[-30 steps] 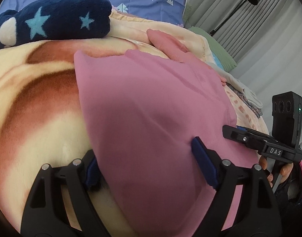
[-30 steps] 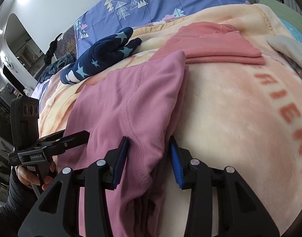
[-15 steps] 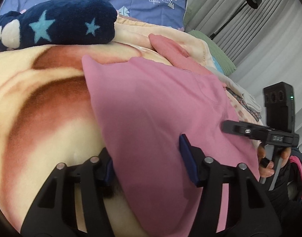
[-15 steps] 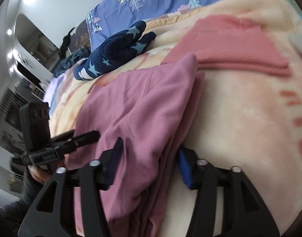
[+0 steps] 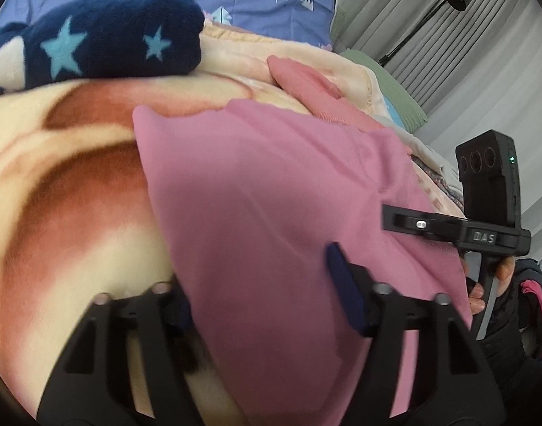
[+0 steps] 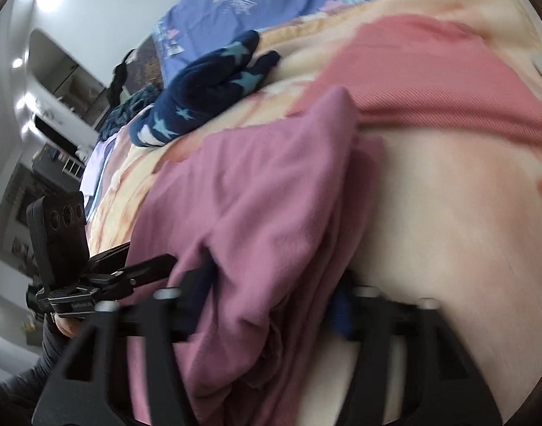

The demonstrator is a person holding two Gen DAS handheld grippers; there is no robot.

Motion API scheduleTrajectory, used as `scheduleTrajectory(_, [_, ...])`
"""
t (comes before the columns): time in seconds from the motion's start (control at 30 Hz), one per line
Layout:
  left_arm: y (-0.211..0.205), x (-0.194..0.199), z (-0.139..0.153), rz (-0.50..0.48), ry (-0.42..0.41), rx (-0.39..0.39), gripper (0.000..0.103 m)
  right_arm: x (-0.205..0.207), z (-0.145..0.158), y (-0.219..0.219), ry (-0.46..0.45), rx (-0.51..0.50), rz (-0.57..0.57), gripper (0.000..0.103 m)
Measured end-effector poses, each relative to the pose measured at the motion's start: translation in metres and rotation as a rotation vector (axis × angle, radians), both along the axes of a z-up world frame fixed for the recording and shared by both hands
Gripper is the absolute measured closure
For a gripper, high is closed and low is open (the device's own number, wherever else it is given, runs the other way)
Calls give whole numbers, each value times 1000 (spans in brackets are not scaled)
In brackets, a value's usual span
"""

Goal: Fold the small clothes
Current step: 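Lift the folded pink garment with both tools and carry it to the clothes stack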

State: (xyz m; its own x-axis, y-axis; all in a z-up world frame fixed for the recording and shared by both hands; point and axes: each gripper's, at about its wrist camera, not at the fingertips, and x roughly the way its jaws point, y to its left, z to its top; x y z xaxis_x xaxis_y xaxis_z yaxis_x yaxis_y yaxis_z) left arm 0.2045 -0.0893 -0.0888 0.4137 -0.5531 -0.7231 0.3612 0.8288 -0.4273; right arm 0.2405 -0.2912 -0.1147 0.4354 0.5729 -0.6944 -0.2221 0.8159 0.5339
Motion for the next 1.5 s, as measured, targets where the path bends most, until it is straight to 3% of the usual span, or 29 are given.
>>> scheduleTrajectory(0.03, [2,-1,6,8,-15,-8,73,-1,3,2,-4,11,-2,78])
scheduleTrajectory(0.1, [6,-5,21,16,-38,-44,79,-14,22,11,-82,-57,-18,81])
scheduleTrajectory(0.27, [-7,-33,77,-26,-196,-34,81,-66,83,13,-287,-90,-29,82])
scheduleTrajectory(0.37, [-17,-54,118,-62,-288,-67,81,-108,126,0,-419,-114,-69,82])
scheduleTrajectory(0.6, [-83,-93,189,-175,-458,-31,81,-184,183,-39,-627,-182,-182,82])
scheduleTrajectory(0.77, [-145,-109,214,-257,-545,22,81,-216,199,-88,-668,-185,-287,82])
scheduleTrajectory(1.03, [-246,-108,229,-369,-604,94,81,-242,216,-154,-704,-275,-429,82])
scheduleTrajectory(1.3, [-341,-76,234,-454,-658,135,80,-217,220,-230,-691,-359,-559,82])
scheduleTrajectory(1.5, [-413,-31,231,-481,-719,226,80,-177,220,-286,-655,-412,-654,82])
